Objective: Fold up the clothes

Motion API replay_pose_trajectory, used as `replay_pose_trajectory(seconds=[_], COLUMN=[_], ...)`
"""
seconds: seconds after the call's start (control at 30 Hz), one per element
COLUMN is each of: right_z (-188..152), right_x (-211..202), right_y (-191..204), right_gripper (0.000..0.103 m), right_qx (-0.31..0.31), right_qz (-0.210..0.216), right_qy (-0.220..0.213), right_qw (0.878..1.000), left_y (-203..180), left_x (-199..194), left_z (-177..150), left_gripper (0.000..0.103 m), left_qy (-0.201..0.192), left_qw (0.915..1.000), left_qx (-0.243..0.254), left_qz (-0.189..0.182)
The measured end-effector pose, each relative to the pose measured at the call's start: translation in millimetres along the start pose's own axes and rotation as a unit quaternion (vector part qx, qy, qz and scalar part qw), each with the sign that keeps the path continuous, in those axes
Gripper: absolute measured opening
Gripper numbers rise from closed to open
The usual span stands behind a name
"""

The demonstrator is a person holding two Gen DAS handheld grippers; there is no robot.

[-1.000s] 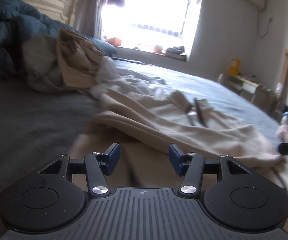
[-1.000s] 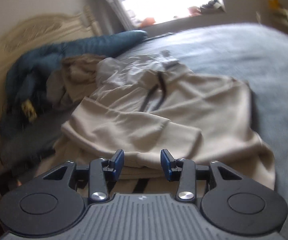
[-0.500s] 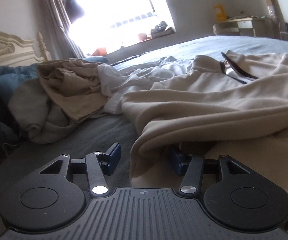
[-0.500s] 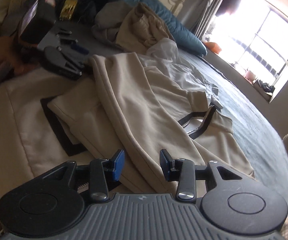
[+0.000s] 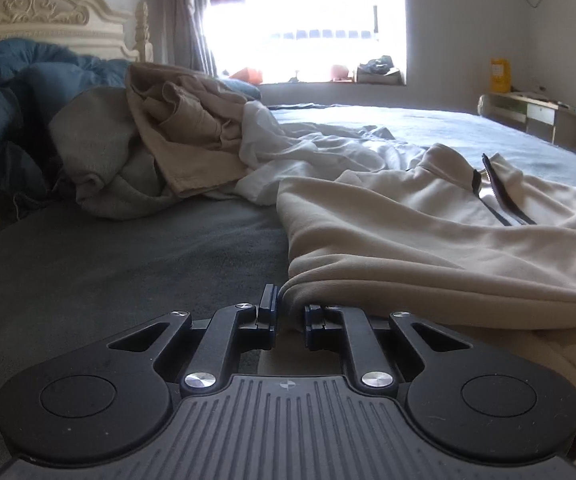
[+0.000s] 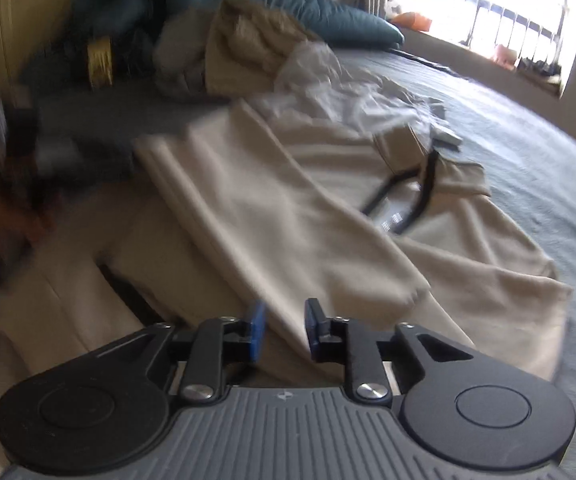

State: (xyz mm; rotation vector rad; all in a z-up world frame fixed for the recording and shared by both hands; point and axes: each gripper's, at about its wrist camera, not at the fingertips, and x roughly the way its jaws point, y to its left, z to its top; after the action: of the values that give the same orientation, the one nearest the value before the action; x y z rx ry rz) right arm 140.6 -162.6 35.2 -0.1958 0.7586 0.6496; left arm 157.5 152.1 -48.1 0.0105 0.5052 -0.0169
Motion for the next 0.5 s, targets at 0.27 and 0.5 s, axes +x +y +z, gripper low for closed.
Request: replay_pose_trajectory(seconds=[0.27, 0.5], right_z=[142, 203], right_x=[92, 239], right_y=[6, 3], right_gripper=[0.055, 0.055], right_qx=[0.029, 0.076], right_qz=[0.089, 0.083], right_qy=[-0.011, 0.080], right_qw=[0.996, 0.990], left_y=[5, 16], left_x=[8, 12], left_z=[-10, -18], left_gripper=[0.012, 0.012], left_qy=[0.003, -0.007], left_qw=[0.9983, 0.9962], left_qx=[-0.058, -0.084], left_qz=[0.005, -0.021])
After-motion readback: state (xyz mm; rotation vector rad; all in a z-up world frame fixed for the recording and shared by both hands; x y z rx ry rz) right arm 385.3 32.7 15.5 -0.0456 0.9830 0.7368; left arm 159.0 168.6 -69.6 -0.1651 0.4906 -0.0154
